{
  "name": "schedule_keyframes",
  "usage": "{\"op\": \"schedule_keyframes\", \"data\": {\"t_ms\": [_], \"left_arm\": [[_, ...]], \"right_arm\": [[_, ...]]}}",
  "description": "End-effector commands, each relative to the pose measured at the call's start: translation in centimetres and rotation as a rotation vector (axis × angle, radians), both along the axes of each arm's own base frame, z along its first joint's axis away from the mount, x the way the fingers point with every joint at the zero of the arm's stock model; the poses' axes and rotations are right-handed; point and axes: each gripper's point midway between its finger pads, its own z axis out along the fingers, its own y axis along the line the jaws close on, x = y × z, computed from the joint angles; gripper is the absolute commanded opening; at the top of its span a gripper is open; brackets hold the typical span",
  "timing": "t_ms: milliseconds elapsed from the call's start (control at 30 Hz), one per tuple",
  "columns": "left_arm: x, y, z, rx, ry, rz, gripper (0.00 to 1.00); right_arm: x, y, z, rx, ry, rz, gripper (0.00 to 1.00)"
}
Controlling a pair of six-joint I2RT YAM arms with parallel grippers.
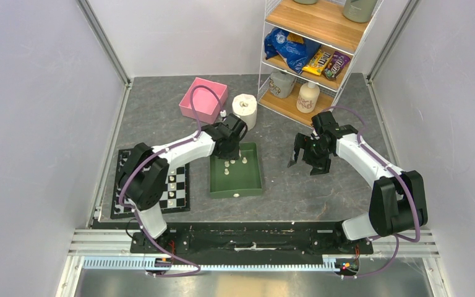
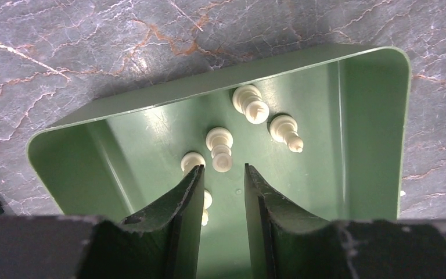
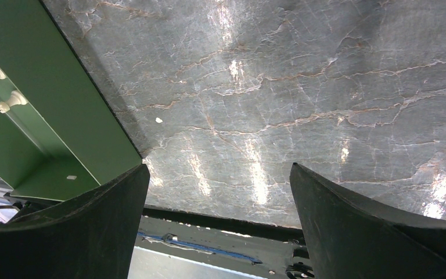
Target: Set up the chess pieces on the board
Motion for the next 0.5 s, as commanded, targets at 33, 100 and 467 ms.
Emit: {"op": "schedule_keyframes", "data": {"t_ms": [33, 100, 467], "left_arm": [[1.62, -1.11, 0.90, -0.025, -0.048, -0.015, 0.38], [1.62, -1.14, 0.75, -0.024, -0.046, -0.015, 0.36], [1.77, -1.10, 0.31, -0.020, -0.038, -0.016, 0.26]], "right_arm": [[0.15, -0.17, -0.17, -0.005, -0.007, 0.007, 0.99], [0.11, -0.16, -0.19, -0.005, -0.006, 0.007, 0.99], [0.17, -0.14, -0.16, -0.004, -0.005, 0.007, 0.99]]}}
